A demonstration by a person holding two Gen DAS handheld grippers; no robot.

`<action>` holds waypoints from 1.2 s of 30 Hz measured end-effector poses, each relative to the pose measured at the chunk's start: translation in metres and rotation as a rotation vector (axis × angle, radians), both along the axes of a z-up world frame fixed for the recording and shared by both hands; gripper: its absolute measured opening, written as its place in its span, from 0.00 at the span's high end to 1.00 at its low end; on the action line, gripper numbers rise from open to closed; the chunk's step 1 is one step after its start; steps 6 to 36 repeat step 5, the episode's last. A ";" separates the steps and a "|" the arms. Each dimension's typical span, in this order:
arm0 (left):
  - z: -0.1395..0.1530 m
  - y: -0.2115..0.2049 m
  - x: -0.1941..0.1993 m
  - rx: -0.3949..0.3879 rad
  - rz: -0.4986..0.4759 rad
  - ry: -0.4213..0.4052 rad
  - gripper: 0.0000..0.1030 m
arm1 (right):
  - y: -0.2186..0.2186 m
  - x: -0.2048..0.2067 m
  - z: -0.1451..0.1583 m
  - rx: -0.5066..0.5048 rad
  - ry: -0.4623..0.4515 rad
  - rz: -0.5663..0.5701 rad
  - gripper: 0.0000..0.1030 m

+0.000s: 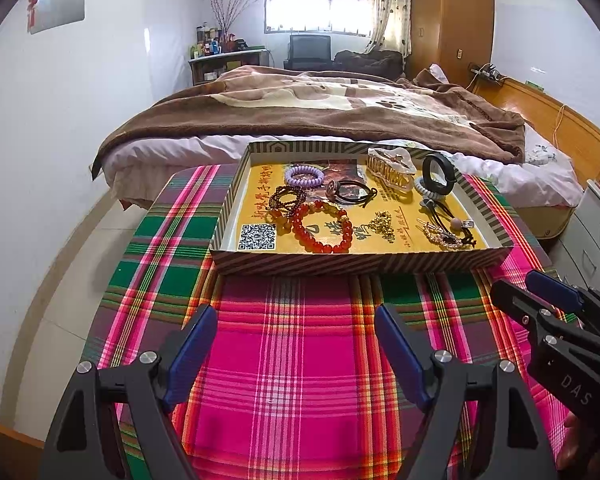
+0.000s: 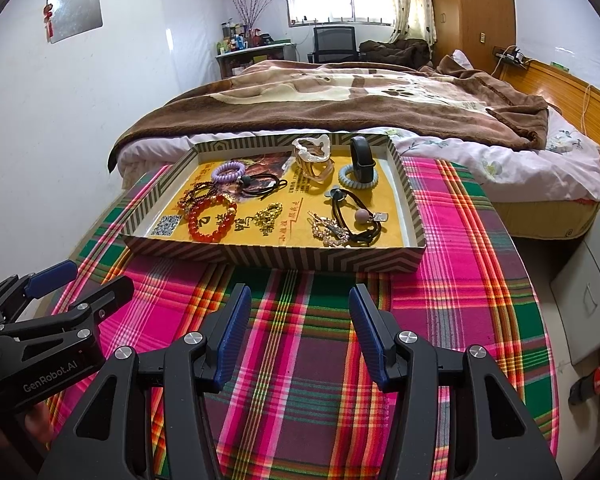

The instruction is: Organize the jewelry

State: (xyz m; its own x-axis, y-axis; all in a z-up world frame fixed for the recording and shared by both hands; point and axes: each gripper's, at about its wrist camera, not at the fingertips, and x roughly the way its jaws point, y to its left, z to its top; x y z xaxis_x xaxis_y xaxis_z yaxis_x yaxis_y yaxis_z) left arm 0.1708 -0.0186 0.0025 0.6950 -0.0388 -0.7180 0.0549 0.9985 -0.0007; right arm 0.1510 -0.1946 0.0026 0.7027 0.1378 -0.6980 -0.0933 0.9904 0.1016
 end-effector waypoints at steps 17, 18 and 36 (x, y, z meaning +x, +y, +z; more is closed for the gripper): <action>0.000 -0.001 0.001 0.001 0.002 0.001 0.22 | 0.000 0.000 -0.001 0.001 0.000 -0.001 0.50; 0.000 -0.001 0.001 0.001 0.002 0.001 0.22 | 0.000 0.000 -0.001 0.001 0.000 -0.001 0.50; 0.000 -0.001 0.001 0.001 0.002 0.001 0.22 | 0.000 0.000 -0.001 0.001 0.000 -0.001 0.50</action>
